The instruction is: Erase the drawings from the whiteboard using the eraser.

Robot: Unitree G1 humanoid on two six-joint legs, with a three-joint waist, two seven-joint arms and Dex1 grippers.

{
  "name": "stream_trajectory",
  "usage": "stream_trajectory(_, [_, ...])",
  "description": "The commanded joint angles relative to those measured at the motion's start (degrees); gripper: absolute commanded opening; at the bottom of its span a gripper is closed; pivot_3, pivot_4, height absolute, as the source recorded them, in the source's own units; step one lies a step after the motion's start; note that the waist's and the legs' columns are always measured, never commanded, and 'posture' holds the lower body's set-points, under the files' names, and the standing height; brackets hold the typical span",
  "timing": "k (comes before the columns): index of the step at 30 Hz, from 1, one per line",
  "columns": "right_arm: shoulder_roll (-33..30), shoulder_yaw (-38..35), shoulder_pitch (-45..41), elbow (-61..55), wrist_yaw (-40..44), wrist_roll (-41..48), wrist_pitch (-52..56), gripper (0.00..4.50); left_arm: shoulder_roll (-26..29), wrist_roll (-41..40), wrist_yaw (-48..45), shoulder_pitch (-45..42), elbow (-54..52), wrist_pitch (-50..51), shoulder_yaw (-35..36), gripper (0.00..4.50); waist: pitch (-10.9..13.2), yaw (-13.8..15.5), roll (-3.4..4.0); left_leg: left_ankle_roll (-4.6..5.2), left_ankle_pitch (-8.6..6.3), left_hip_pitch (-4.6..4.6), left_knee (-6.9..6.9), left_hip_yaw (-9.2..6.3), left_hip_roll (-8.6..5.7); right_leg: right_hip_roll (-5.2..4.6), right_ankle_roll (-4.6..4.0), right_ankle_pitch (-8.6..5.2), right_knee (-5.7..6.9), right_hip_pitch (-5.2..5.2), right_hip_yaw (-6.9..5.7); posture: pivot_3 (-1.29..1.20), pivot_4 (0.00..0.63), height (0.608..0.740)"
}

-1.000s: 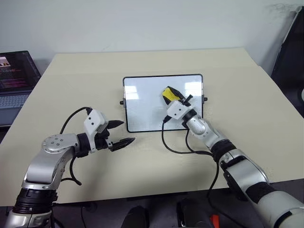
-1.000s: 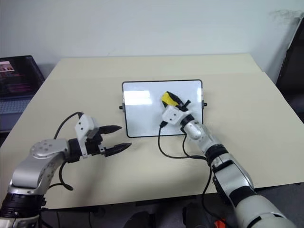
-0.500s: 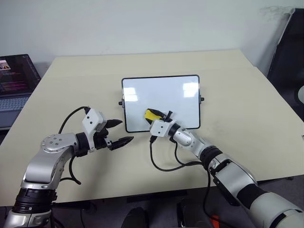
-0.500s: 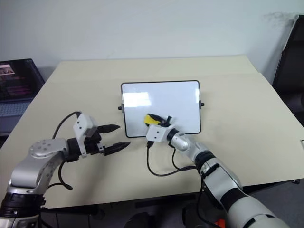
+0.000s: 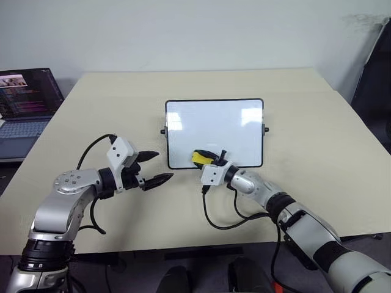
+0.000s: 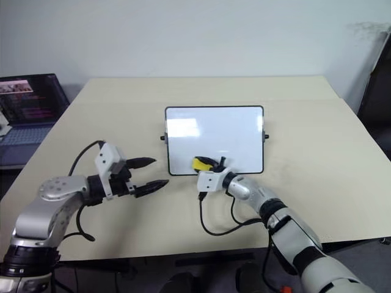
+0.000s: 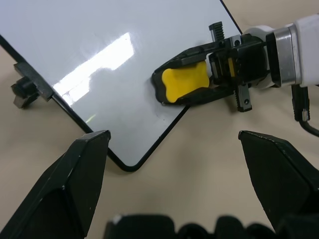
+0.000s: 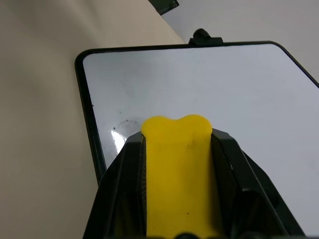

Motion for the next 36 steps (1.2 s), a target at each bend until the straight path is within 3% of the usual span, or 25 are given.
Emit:
stream_trajectory(1, [-4.76,-3.16,2.89,-1.46,1.65,2.2,1.99,1.33,0.17,-0.69,-0.23,-0.59,-1.9,-0.04,0.43,4.5,0.0,0.33,0.0,0.01,0.01,-0.03,0.01,-0.02,-0.02,-0.01,0.0,0.0,-0.01,0.0,-0.02,0.0,0.15,0.74])
stream_trajectory(8, [-10.84,-5.36,9.27,-13.62,5.68,5.21,0.24,1.33,0.39,-1.06,-1.59,-0.92,-3.06,0.46,-0.74,4.5,0.01,0.78,0.01,0.03,0.01,-0.16,-0.01,-0.1,-0.02,-0.03,0.02,-0.01,-0.15,-0.01,-0.09,0.0,0.15,0.74])
stream_trajectory(13, [-10.59,-8.87,13.43,-29.54,9.26,10.73,3.38,1.33,0.18,-1.19,-2.83,-3.15,-4.23,0.76,-3.14,4.5,0.13,0.83,-0.01,0.03,0.01,-0.3,-0.06,-0.14,0.04,-0.01,0.03,-0.02,-0.3,-0.1,-0.13,0.0,0.15,0.74])
stream_trajectory(19, [-6.55,-15.93,22.58,-53.73,13.72,22.21,23.96,1.33,0.34,0.34,-5.22,-8.41,-5.25,1.19,-7.98,4.5,0.21,0.91,-0.01,0.01,0.0,-0.6,-0.17,-0.31,0.07,0.01,0.08,-0.07,-0.71,-0.17,-0.26,0.0,0.15,0.74])
stream_trajectory(25, [-3.78,-24.32,31.92,-71.94,11.03,25.46,46.55,1.33,-3.11,2.97,-5.65,-15.71,-2.59,0.13,-13.62,4.5,0.2,1.95,-0.01,-0.19,0.09,-1.54,-0.1,-0.37,-0.06,-0.09,0.11,-0.06,-0.84,-0.97,-0.33,0.0,0.15,0.74])
stream_trajectory(31, [-5.09,-34.72,38.44,-81.24,9.52,27.83,61.12,1.33,-7.76,4.97,-7.51,-21.24,1.12,-0.96,-18.44,4.5,0.21,1.89,0.0,-0.2,0.1,-1.75,-0.06,-0.38,-0.07,-0.06,0.11,-0.06,-0.83,-1.13,-0.39,0.0,0.15,0.74])
stream_trajectory(36, [-6.51,-40.93,39.64,-80.27,10.44,31.47,68.24,1.33,-11.4,5.87,-9.21,-24.89,3.64,-1.38,-21.24,4.5,0.21,1.23,0.0,-0.18,0.09,-1.69,-0.07,-0.28,-0.05,0.0,0.12,-0.07,-0.77,-1.13,-0.31,0.0,0.15,0.74])
